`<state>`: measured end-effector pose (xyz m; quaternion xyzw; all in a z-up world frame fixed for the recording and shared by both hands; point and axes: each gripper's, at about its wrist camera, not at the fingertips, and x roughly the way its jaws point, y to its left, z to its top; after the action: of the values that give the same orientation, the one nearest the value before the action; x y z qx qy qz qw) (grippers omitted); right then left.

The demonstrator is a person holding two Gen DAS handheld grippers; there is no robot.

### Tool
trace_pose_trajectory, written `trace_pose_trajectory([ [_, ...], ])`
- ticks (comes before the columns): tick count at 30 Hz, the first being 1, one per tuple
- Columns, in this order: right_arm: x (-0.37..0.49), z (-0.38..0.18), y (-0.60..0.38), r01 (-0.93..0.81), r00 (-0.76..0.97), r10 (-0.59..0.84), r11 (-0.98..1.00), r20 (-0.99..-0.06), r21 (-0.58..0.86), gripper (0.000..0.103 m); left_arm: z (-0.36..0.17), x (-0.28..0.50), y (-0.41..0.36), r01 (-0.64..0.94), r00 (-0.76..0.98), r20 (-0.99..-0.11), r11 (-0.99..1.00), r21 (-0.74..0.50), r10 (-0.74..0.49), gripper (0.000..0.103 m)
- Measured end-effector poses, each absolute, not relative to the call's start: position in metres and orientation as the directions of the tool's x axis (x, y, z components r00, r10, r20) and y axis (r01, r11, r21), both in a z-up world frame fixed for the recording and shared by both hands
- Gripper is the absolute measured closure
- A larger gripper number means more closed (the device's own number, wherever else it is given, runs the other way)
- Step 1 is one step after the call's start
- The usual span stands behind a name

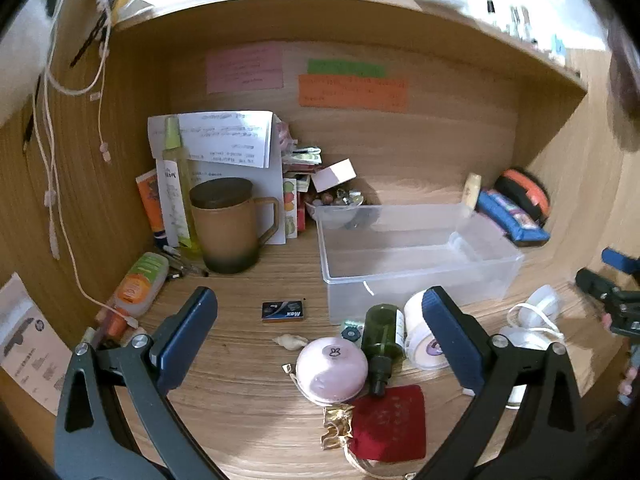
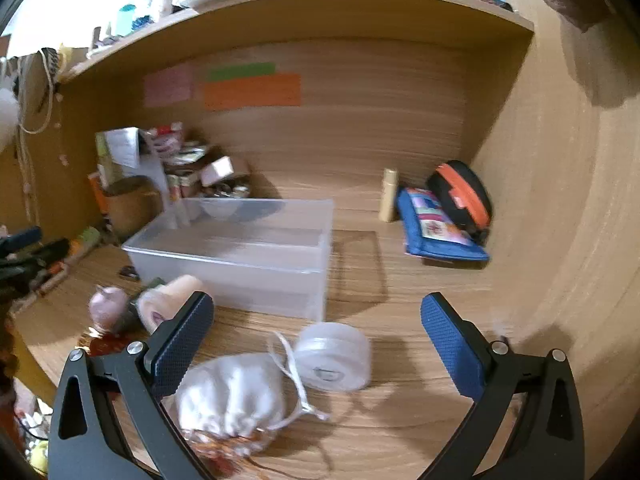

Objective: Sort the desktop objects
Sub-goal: 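Reach the right gripper toward the white lidded cup and grasp it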

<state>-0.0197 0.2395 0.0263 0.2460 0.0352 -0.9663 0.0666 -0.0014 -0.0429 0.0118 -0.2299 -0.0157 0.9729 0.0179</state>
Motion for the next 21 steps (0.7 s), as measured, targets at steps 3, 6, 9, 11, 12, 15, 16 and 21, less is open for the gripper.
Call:
trace_pose_trajectory([
  [3, -0.019, 0.028, 0.245, 0.139, -0.867, -0.096, -0.989, -0.489, -0.051, 0.000, 0.010, 0.001, -0.053, -0.046, -0.889, -0.453, -0.998, -0.049, 0.063, 0.000],
  [6, -0.017, 0.029, 0.250, 0.123, -0.872, -0.075, -0.990, -0.483, -0.068, 0.000, 0.004, 0.003, -0.056, -0.016, -0.879, -0.477, -1.000, 0.021, 0.004, 0.000],
  [9, -0.015, 0.030, 0.255, 0.131, -0.870, -0.082, -0.989, -0.486, -0.068, 0.000, -0.005, 0.002, -0.059, -0.022, -0.853, -0.521, -0.999, 0.047, -0.006, 0.000],
  [11, -0.013, 0.029, 0.257, 0.131, -0.869, -0.078, -0.989, -0.488, -0.075, 0.000, -0.013, 0.002, -0.060, -0.031, -0.835, -0.550, -0.999, 0.044, 0.002, 0.000],
  [12, -0.013, 0.029, 0.257, 0.133, -0.867, -0.076, -0.988, -0.492, -0.082, 0.000, -0.017, 0.001, -0.059, -0.028, -0.826, -0.563, -0.999, 0.046, -0.003, 0.000],
  [15, -0.014, 0.025, 0.258, 0.144, -0.857, -0.080, -0.986, -0.508, -0.088, 0.000, -0.025, -0.002, -0.058, -0.027, -0.815, -0.580, -0.998, 0.052, -0.008, 0.000],
  [16, -0.015, 0.023, 0.258, 0.152, -0.852, -0.082, -0.984, -0.517, -0.095, 0.000, -0.029, -0.004, -0.056, -0.027, -0.809, -0.587, -0.998, 0.053, -0.009, 0.000],
  [21, -0.024, 0.015, 0.260, 0.188, -0.813, -0.106, -0.978, -0.572, -0.086, 0.000, -0.041, -0.018, -0.049, -0.056, -0.778, -0.629, -0.997, 0.057, 0.008, 0.000],
])
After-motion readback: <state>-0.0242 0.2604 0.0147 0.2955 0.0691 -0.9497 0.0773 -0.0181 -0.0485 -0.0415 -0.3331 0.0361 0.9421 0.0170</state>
